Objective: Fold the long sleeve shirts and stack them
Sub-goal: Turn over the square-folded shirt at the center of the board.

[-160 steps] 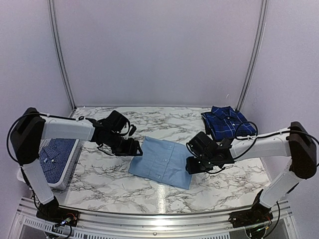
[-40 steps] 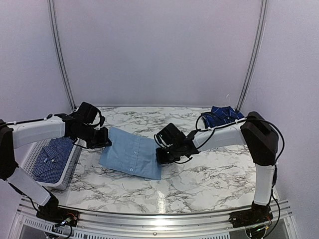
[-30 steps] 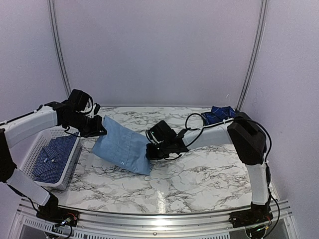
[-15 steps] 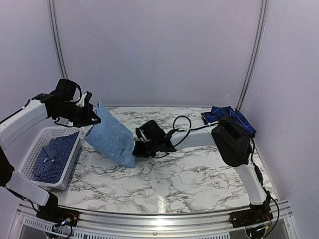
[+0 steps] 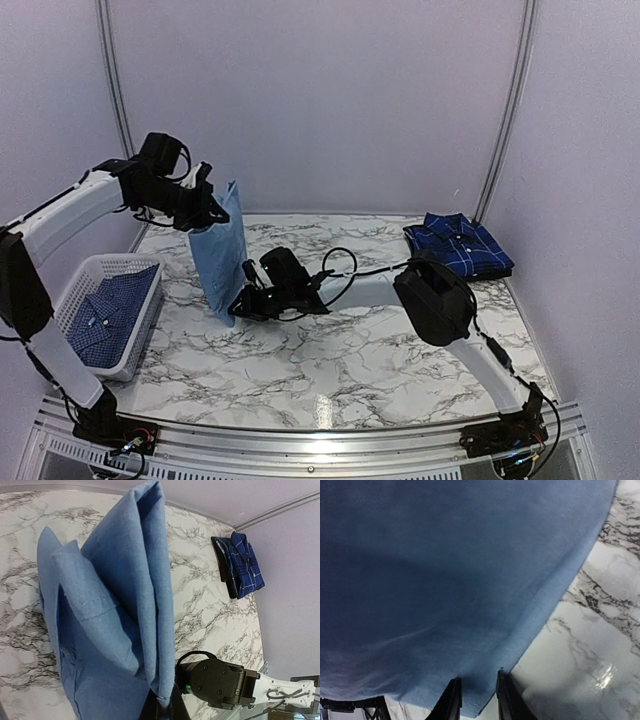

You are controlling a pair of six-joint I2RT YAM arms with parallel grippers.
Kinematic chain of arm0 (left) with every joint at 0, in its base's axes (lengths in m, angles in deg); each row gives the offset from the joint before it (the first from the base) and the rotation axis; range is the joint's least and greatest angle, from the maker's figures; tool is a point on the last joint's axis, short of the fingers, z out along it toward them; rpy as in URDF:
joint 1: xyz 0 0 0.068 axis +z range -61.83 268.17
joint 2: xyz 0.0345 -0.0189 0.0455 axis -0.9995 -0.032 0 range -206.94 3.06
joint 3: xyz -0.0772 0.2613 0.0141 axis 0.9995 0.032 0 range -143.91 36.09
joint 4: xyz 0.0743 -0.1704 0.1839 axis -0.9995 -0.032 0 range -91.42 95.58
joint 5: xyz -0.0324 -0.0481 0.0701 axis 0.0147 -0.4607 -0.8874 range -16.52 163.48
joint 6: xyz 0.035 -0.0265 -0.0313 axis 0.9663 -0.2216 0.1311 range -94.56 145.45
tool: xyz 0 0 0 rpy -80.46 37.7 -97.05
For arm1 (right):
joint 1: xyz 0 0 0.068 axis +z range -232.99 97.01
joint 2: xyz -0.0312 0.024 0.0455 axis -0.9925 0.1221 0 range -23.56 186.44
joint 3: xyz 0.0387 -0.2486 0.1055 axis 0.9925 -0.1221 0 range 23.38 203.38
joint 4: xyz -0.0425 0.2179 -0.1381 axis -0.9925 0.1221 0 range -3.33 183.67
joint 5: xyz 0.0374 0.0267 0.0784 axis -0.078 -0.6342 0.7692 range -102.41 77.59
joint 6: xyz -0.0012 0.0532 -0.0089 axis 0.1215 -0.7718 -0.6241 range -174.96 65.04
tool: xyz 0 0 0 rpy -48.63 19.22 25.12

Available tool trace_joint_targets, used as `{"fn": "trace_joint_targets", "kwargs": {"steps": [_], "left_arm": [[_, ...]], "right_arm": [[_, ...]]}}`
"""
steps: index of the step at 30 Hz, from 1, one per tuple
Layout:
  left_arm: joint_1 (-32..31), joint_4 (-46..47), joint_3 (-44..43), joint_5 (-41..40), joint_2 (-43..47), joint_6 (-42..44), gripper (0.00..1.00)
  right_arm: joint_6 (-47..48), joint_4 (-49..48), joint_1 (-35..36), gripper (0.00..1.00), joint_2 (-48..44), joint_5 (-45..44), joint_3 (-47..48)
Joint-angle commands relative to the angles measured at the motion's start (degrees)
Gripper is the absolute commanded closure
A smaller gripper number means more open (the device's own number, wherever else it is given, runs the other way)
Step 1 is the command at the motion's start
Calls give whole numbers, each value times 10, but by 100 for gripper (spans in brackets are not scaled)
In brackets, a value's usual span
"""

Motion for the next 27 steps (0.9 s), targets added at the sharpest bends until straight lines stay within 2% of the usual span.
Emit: {"fn": "trace_joint_targets", "kwargs": {"steps": [1,3,5,8,10,12,14,16,18,20,24,27], "left_arm": [[-80,5,-81,-4,-97,-33,100],[-111,10,-133,-12,-162,-50,100],[-137,14,-186,-20,-228,-70,100],[-179,22,-273,-37,-323,-99,100],[-211,28,-350,-36,-388,-119,98],[-244,32,-441,-30,-465,-137,85],[-272,35,-525,-26,-542,-153,69],[-288,43,-570,-29,-570,-165,54],[-296,52,-561,-44,-560,-155,44],[-296,60,-529,-61,-526,-137,37],[-282,66,-429,-119,-427,-104,31],[-251,89,-292,-142,-330,-97,29]], "right_arm": [[6,-43,-23,73,-32,64,-54],[8,-73,-37,70,-85,52,-142],[2,-117,-53,67,-165,27,-270],[-9,-189,-87,58,-307,-11,-482],[-14,-204,-108,55,-397,-37,-591],[-10,-183,-121,53,-485,-74,-665],[5,-115,-122,48,-570,-135,-705],[11,-31,-124,44,-642,-201,-728],[20,6,-130,38,-707,-240,-749],[35,33,-142,34,-729,-251,-747],[75,64,-160,32,-676,-251,-690],[99,68,-160,33,-608,-234,-628]]}}
